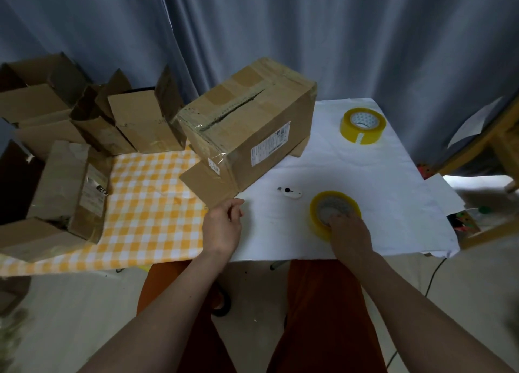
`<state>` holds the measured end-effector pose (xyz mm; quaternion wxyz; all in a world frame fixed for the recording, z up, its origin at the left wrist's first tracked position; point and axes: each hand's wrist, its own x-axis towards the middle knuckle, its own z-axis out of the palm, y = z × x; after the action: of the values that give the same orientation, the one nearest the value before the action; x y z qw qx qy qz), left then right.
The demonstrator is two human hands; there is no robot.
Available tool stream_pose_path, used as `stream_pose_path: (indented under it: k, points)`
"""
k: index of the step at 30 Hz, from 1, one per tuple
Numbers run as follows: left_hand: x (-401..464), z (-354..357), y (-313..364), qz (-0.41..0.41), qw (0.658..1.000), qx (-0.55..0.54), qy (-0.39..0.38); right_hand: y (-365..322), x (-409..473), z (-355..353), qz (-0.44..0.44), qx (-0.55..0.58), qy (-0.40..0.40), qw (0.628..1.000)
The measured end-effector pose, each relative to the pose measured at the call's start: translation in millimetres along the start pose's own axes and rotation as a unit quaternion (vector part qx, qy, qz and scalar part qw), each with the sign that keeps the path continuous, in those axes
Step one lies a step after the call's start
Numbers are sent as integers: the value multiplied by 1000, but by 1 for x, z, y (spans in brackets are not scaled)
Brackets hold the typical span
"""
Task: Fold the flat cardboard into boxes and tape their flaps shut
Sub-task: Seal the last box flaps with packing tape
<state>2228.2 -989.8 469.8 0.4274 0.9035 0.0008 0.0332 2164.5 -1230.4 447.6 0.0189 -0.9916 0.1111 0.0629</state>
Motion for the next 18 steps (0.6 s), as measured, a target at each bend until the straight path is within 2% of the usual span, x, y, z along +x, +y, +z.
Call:
stream_pose_path:
  k: [4,6,9,11,13,15,18]
  points:
    - [8,-13,-9,10,999,42,6,-18,13,-21,-16,29,9,999]
    - [23,-29,-11,20,996,67,55,-39,19,-40,-33,132,38,990]
    - [64,-61,-3,26,982,108,152,-79,25,-67,-90,323,108,936]
    - [101,-83,10,43,975,130,177,-104,29,-83,-89,416,132,895]
    - [137,-100,27,70,979,128,143,-125,38,-95,-50,499,118,857]
    - [168,-109,41,62,989,118,62,-140,52,-104,-2,585,81,807]
    - [194,-109,47,-8,994,90,-64,-154,72,-106,60,714,16,698]
